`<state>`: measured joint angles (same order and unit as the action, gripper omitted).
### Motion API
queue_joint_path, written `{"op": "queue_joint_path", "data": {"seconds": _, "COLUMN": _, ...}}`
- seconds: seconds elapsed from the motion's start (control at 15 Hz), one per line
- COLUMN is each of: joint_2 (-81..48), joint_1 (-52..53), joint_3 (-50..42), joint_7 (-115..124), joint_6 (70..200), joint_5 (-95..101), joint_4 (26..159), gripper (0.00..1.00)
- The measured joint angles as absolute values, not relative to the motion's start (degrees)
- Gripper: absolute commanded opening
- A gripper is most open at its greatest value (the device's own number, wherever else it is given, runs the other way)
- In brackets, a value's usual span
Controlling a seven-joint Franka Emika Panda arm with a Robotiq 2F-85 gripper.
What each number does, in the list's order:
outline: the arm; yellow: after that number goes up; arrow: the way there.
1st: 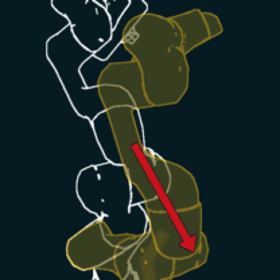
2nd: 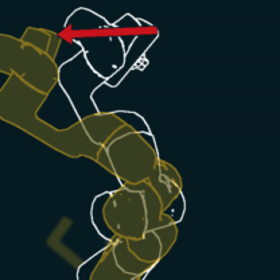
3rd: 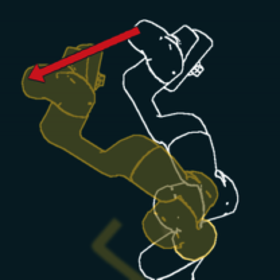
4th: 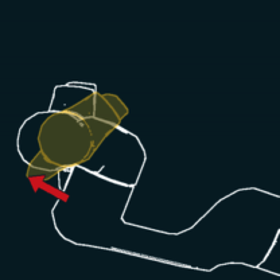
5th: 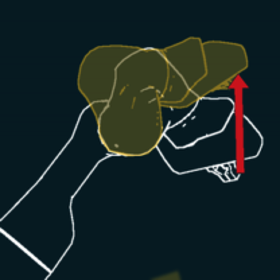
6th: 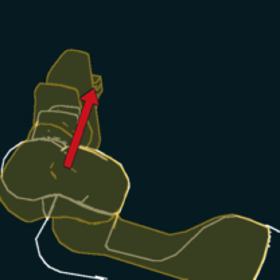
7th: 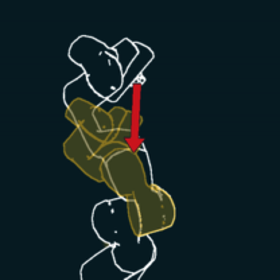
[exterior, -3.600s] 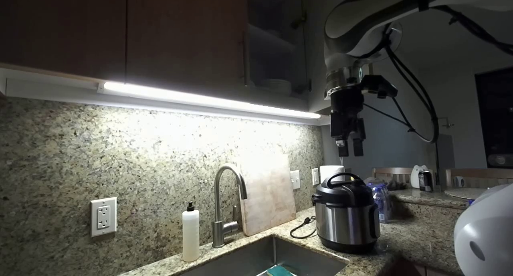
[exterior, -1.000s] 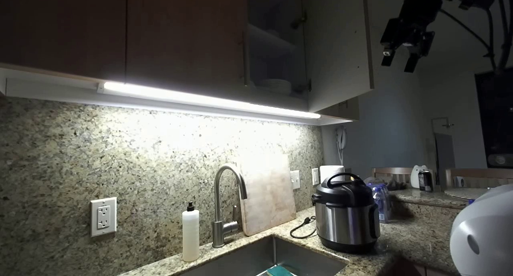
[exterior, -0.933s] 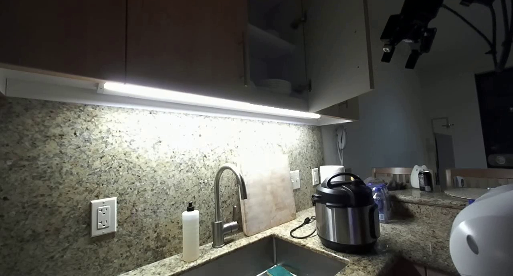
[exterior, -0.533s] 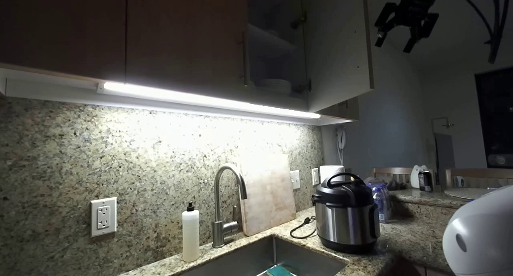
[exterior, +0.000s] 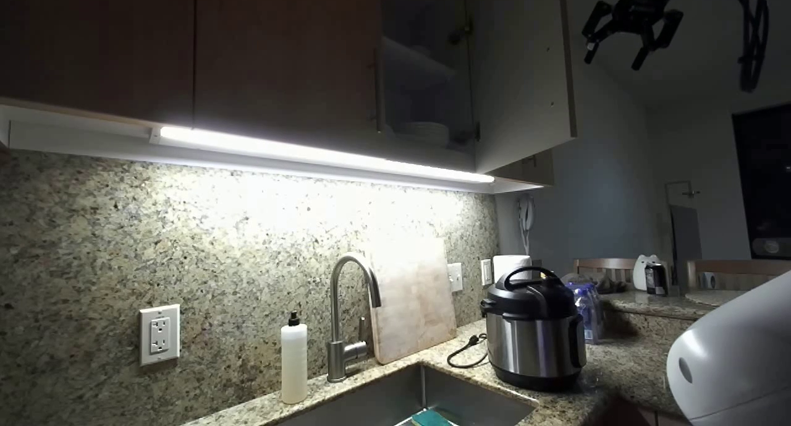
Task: Close the open upper cabinet door
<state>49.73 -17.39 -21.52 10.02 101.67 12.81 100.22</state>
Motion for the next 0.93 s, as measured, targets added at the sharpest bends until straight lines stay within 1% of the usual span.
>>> {"op": "queue_joint_path", "data": {"seconds": 0.47, "joint_2": 46.99, "joint_1": -17.87, "joint_3": -23.31, "joint_7": 10.04, "joint_6": 101.59, "joint_5": 12.66, "joint_4": 93.86, "gripper": 1.0}}
{"op": "queue_joint_path", "data": {"seconds": 0.53, "joint_2": 46.64, "joint_1": -17.87, "joint_3": -23.37, "joint_7": 10.08, "joint_6": 101.66, "joint_5": 12.51, "joint_4": 93.18, "gripper": 0.96}}
{"op": "queue_joint_path", "data": {"seconds": 0.6, "joint_2": 46.3, "joint_1": -17.87, "joint_3": -23.38, "joint_7": 10.19, "joint_6": 101.75, "joint_5": 12.39, "joint_4": 92.57, "gripper": 0.73}}
{"op": "queue_joint_path", "data": {"seconds": 0.67, "joint_2": 45.97, "joint_1": -17.87, "joint_3": -23.37, "joint_7": 10.31, "joint_6": 101.81, "joint_5": 12.29, "joint_4": 92.03, "gripper": 0.72}}
{"op": "queue_joint_path", "data": {"seconds": 0.73, "joint_2": 45.64, "joint_1": -17.87, "joint_3": -23.37, "joint_7": 10.39, "joint_6": 101.9, "joint_5": 12.17, "joint_4": 91.54, "gripper": 0.68}}
{"op": "queue_joint_path", "data": {"seconds": 0.8, "joint_2": 45.37, "joint_1": -17.87, "joint_3": -23.36, "joint_7": 10.41, "joint_6": 102.09, "joint_5": 12.11, "joint_4": 91.16, "gripper": 0.62}}
{"op": "queue_joint_path", "data": {"seconds": 0.87, "joint_2": 45.15, "joint_1": -17.87, "joint_3": -23.36, "joint_7": 10.41, "joint_6": 102.19, "joint_5": 12.06, "joint_4": 90.85, "gripper": 0.78}}
{"op": "queue_joint_path", "data": {"seconds": 0.93, "joint_2": 44.99, "joint_1": -17.87, "joint_3": -23.36, "joint_7": 10.41, "joint_6": 102.22, "joint_5": 12.0, "joint_4": 90.63, "gripper": 0.73}}
